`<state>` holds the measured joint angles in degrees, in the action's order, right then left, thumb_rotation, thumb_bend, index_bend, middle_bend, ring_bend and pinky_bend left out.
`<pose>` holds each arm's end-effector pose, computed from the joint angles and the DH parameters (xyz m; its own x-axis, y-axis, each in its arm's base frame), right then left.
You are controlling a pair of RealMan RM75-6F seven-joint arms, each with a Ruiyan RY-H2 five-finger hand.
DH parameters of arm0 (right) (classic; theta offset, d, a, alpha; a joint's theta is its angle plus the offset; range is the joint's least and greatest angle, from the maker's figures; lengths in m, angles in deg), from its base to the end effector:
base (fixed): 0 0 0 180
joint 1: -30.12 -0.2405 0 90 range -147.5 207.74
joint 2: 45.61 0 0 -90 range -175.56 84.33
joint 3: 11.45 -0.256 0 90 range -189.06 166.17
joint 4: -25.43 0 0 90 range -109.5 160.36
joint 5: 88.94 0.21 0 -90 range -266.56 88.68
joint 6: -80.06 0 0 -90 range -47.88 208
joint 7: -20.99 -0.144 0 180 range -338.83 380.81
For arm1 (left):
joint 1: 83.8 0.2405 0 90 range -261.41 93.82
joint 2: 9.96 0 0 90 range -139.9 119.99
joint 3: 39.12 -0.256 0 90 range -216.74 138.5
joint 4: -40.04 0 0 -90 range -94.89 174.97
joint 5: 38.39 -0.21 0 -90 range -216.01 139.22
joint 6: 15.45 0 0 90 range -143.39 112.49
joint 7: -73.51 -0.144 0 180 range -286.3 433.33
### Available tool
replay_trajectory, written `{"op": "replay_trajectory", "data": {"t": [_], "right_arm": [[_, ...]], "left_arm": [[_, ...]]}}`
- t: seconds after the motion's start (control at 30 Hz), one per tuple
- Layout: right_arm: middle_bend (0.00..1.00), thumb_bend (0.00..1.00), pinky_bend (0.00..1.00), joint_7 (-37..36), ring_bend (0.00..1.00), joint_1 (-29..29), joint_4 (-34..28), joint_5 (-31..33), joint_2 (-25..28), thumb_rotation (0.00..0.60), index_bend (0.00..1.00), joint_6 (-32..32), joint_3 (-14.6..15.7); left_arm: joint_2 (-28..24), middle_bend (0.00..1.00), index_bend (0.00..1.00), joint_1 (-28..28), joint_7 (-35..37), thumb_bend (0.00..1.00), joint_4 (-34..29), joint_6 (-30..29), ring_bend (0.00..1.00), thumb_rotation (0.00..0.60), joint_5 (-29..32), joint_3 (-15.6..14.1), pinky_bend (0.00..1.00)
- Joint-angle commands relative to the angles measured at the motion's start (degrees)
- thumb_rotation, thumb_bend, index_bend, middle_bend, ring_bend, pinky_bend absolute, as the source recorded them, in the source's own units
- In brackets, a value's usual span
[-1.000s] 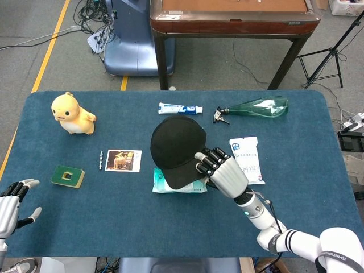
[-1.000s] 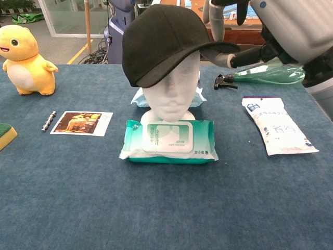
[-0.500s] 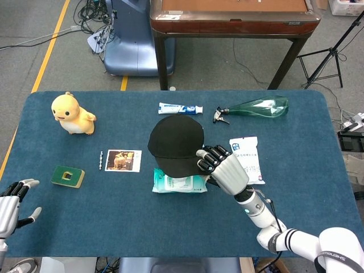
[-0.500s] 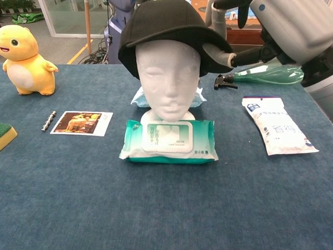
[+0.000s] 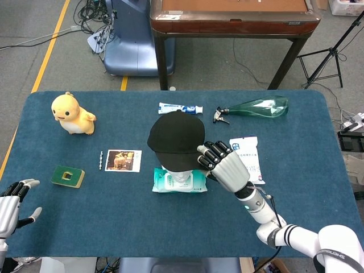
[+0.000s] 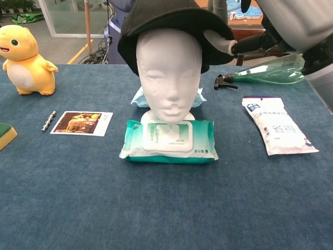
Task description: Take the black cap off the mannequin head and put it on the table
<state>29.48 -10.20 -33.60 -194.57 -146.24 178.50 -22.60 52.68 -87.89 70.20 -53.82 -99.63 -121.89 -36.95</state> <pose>-0.1088 -0.3150 0.0323 0.1276 0.5387 0.8328 -0.5729 -0.6454 0.5052 -0.3177 0.1739 0.1636 0.4435 0.0379 0.8955 0.8946 0.0431 -0.4449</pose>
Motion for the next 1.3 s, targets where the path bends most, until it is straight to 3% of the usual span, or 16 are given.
{"op": "replay_trajectory", "data": {"t": [0.03, 0.67, 0.9, 1.3], "right_arm": [[0.48, 0.37, 0.54, 0.56, 0.40, -0.31, 0.22, -0.06, 0.16, 0.600, 0.67, 0.14, -0.25], [0.49, 0.37, 0.54, 6.35, 0.40, -2.28, 0.59, 3.75, 6.15, 0.600, 0.67, -0.08, -5.75], [0.49, 0.37, 0.54, 10.77, 0.40, 4.03, -0.96, 7.34, 11.34, 0.600, 0.67, -0.46, -3.43], [0.47, 0.37, 0.52, 18.99, 0.38, 14.40, -5.03, 16.70, 12.37, 0.600, 0.67, -7.27, 2.19]], "left_arm": [[0.01, 0.24, 0.25, 0.05, 0.01, 0.22, -0.04, -0.08, 0.20, 0.600, -0.03, -0.02, 0.40], [-0.05, 0.24, 0.25, 0.08, 0.02, 0.22, -0.11, -0.08, 0.20, 0.600, 0.05, 0.01, 0.40], [0.17, 0.24, 0.25, 0.01, -0.54, 0.22, -0.09, -0.01, 0.20, 0.600, 0.07, 0.00, 0.40], [0.71, 0.24, 0.25, -0.27, -2.00, 0.22, -0.23, 0.62, 0.20, 0.600, 0.71, 0.08, 0.40]]}}
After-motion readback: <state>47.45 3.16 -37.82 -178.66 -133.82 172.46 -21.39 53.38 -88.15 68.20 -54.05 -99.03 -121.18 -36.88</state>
